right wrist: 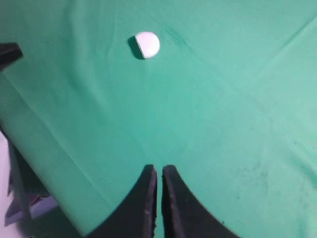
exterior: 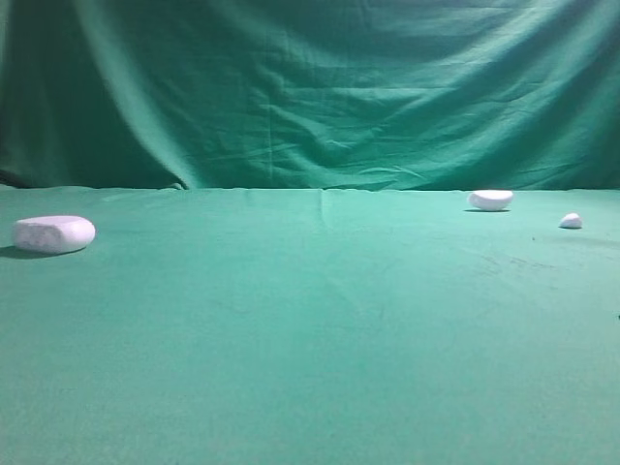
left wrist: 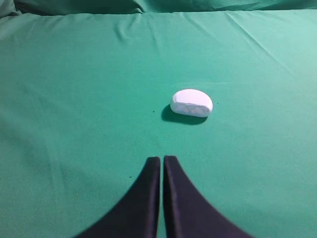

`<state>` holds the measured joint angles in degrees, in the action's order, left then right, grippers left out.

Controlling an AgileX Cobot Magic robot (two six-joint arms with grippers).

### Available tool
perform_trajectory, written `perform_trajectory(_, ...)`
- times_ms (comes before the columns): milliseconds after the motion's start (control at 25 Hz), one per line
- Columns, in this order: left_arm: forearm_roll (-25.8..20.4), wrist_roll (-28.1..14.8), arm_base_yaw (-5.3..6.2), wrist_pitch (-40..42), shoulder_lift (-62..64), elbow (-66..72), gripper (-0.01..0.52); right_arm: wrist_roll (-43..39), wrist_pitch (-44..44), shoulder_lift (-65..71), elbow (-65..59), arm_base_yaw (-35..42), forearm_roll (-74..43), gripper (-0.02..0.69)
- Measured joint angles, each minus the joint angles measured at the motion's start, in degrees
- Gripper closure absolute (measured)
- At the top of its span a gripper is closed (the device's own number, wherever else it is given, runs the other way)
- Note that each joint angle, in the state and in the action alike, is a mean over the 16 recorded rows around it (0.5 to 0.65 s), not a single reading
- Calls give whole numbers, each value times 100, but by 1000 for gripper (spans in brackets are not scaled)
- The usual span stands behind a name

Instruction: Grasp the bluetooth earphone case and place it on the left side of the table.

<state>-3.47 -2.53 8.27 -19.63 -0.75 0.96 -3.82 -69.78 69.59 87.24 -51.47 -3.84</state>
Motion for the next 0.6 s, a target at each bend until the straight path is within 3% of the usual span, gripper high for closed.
perform_trajectory(600,0,0,0,0,0,0,514,-130,936,-2687,-3011,41,-224,665)
